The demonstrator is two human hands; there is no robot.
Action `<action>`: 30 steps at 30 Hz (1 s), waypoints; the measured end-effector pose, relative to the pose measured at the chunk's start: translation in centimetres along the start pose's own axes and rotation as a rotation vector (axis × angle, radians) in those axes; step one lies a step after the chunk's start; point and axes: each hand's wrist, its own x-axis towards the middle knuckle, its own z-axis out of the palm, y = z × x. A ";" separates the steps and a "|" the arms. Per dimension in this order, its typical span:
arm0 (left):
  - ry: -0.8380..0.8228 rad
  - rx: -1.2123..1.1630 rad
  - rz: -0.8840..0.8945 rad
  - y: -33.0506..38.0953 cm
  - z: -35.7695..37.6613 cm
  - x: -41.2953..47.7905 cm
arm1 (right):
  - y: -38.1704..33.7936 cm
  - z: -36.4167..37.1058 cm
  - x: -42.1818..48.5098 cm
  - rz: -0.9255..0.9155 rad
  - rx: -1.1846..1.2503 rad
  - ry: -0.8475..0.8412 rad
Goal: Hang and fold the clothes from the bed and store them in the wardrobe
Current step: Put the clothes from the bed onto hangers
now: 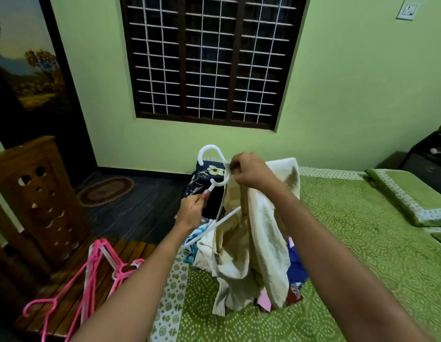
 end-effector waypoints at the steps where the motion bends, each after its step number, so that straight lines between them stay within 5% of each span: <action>1: 0.008 -0.029 0.000 0.1 -0.1 0.0 | 0.3 -0.3 -0.2 -0.010 0.023 0.052; 8: 0.028 -0.036 0.150 1.3 -0.6 1.0 | 0.7 -0.2 -0.5 -0.142 -0.195 0.057; 14: 0.393 0.236 0.413 2.2 1.3 1.0 | 0.2 -0.6 -0.6 -0.053 -0.178 0.079; 21: 0.015 0.161 0.374 4.2 4.6 0.3 | 0.4 -0.8 -0.6 0.024 -0.131 0.007; 30: -0.200 -0.241 -0.051 4.6 4.5 0.5 | 1.4 -0.7 -1.1 0.060 -0.050 0.012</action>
